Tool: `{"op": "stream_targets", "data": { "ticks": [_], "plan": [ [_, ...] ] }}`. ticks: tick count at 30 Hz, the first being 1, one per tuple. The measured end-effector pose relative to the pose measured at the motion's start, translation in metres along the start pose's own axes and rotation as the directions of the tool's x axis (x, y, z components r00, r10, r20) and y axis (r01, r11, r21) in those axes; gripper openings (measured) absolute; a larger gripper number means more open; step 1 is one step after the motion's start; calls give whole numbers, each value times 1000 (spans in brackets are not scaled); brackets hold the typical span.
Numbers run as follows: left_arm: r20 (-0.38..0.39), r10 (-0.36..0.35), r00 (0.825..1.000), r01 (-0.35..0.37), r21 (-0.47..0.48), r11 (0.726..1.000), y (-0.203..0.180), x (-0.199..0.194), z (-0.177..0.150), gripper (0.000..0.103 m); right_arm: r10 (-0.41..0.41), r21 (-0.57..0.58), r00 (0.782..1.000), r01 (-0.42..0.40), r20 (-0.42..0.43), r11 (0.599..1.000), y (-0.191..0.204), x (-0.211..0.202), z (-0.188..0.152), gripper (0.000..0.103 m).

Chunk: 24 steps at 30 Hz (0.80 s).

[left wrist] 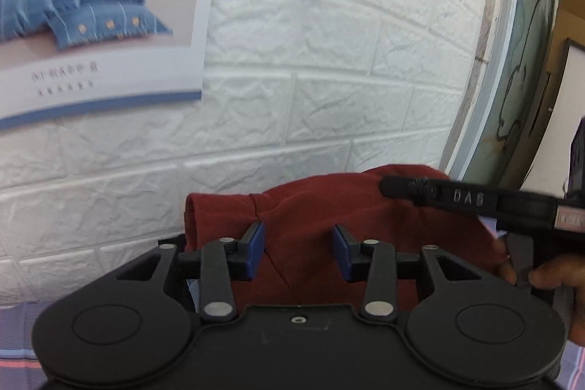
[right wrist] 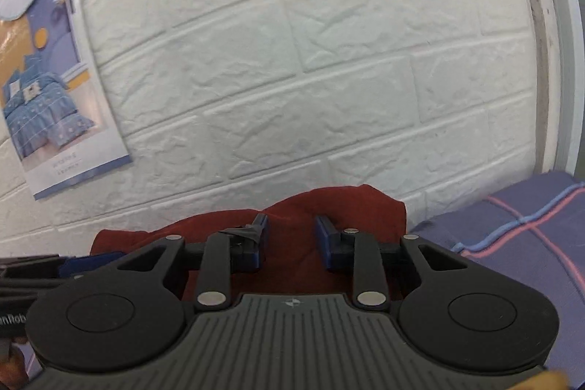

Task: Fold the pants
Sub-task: 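Lower the garment onto the jeans stack and open both tools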

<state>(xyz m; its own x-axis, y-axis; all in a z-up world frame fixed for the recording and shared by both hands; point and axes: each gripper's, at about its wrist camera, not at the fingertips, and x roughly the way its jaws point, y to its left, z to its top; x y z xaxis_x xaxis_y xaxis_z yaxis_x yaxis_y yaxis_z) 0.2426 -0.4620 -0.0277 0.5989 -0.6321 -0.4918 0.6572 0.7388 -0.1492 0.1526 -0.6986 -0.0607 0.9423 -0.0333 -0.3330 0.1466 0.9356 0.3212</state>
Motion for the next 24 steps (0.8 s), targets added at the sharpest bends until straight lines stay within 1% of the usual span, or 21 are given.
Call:
{"op": "stream_targets", "data": {
  "ticks": [1,2,3,4,6,7,9,10,11,12,13,15,16,17,20,22,24],
  "plan": [
    [-10,4,1000,-4,3,1000,1,6,-4,103,5,14,1000,-5,2,1000,-3,7,0,43],
    [-12,9,1000,-9,5,1000,2,11,-9,103,7,30,1000,-7,-1,1000,-5,12,-1,40],
    [-12,11,1000,-11,4,1000,3,15,-13,103,5,42,1000,-5,-2,999,-9,15,-3,33],
    [-7,11,1000,-11,5,1000,3,17,-17,103,2,52,1000,-2,7,999,-12,17,-6,28],
    [7,20,1000,-20,17,1000,1,16,-20,103,11,103,999,-14,30,995,-20,16,-11,10],
    [5,21,1000,-21,29,999,-1,15,-19,103,22,139,999,-27,39,990,-24,15,-12,8],
    [-18,11,1000,-10,40,999,-2,7,-13,103,46,194,998,-54,50,980,-27,7,-11,10],
    [-30,-10,999,11,33,999,-2,-1,-9,103,55,201,997,-64,48,977,-25,-1,-8,18],
    [-36,-28,999,28,16,999,0,-11,-5,103,73,199,996,-81,50,977,-21,-12,-4,46],
    [-25,-31,999,31,-1,1000,1,-25,0,103,90,192,995,-98,53,976,-16,-25,0,93],
    [-2,-25,1000,25,-16,1000,3,-41,4,103,98,179,994,-106,58,978,-9,-40,4,103],
    [49,-6,999,8,-46,999,5,-77,13,103,75,137,994,-84,75,987,2,-76,10,103],
    [64,5,998,-1,-62,998,5,-96,17,103,70,102,994,-78,78,992,10,-94,12,103],
    [70,14,997,-9,-77,997,4,-113,19,103,56,60,996,-60,64,996,19,-113,14,103],
    [30,56,998,-52,-127,991,-1,-162,19,103,17,-58,998,-14,56,998,43,-171,8,103],
    [-8,78,997,-79,-163,984,-4,-192,11,103,-35,-114,999,39,35,993,57,-208,0,103],
    [-45,69,997,-76,-199,977,-9,-216,-1,103,-85,-158,996,84,5,984,71,-241,-9,103]
  ]
}}
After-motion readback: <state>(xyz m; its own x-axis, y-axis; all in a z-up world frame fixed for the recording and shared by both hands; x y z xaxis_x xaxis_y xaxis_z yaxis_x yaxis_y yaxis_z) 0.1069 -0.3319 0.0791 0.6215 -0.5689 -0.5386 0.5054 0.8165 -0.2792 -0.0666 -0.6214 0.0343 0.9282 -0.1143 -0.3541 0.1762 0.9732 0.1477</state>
